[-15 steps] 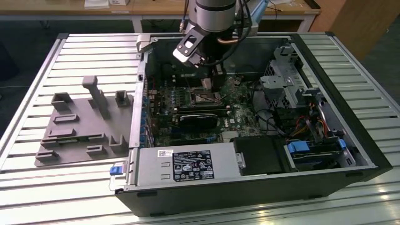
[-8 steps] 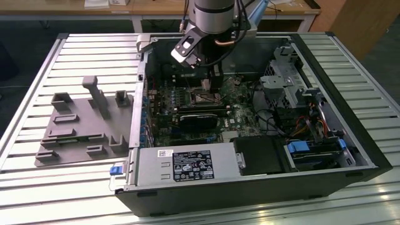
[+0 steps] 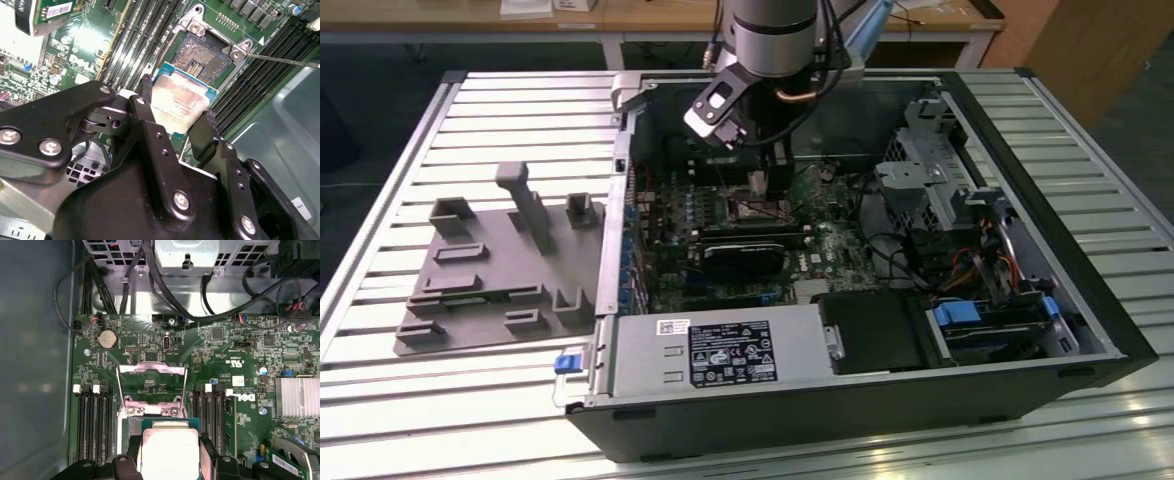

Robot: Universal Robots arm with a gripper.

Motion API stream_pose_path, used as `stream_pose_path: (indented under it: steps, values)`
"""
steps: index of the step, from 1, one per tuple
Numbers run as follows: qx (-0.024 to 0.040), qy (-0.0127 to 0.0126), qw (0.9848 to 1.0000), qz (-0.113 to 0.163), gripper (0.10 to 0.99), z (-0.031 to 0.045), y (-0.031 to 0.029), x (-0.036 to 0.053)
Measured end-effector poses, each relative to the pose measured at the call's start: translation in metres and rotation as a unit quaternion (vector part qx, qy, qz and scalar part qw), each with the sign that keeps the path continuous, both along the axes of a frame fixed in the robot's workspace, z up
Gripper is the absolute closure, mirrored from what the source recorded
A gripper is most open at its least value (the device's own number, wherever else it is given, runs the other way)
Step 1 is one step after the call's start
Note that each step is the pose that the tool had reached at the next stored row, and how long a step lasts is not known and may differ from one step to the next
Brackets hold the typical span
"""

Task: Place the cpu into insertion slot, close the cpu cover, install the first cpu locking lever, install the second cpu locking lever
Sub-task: 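Place the cpu into insertion slot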

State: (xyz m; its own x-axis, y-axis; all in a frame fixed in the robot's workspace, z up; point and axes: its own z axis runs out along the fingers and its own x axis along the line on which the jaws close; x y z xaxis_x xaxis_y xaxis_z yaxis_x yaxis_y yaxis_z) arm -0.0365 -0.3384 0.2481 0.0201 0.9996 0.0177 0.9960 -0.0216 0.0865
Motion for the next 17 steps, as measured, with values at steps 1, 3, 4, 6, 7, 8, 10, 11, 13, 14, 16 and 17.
stream_pose_path:
  steps: [1, 3, 4, 6, 7, 8, 10, 11, 13, 14, 16, 17]
  values:
    - [-0.0001, 0.0, 1.0, 0.0, 0.545, -0.0009, 0.0006, -0.0001]
    - [-0.0005, 0.0, 1.0, 0.0, 0.545, -0.003, 0.0018, -0.0005]
    - [-0.0005, -0.0001, 1.0, 0.0, 0.545, -0.0042, 0.0024, -0.0008]
    - [-0.0007, -0.0003, 1.0, 0.0, 0.545, -0.0063, 0.0037, -0.0015]
    - [-0.0009, -0.0004, 1.0, 0.0, 0.545, -0.0073, 0.0043, -0.0018]
    - [-0.0009, -0.0005, 1.0, 0.0, 0.545, -0.0084, 0.005, -0.0021]
    - [-0.0012, -0.0006, 1.0, 0.0, 0.545, -0.0102, 0.0067, -0.003]
    - [-0.0017, -0.0007, 1.0, 0.0, 0.545, -0.0109, 0.0075, -0.0032]
    - [-0.003, -0.0006, 1.0, 0.0, 0.545, -0.0123, 0.0093, -0.0038]
    - [-0.0034, -0.0007, 1.0, 0.0, 0.545, -0.0132, 0.0102, -0.0042]
    - [-0.0039, -0.0009, 1.0, 0.0, 0.545, -0.0153, 0.012, -0.0048]
    - [-0.0039, -0.001, 1.0, 0.0, 0.545, -0.0165, 0.0128, -0.005]
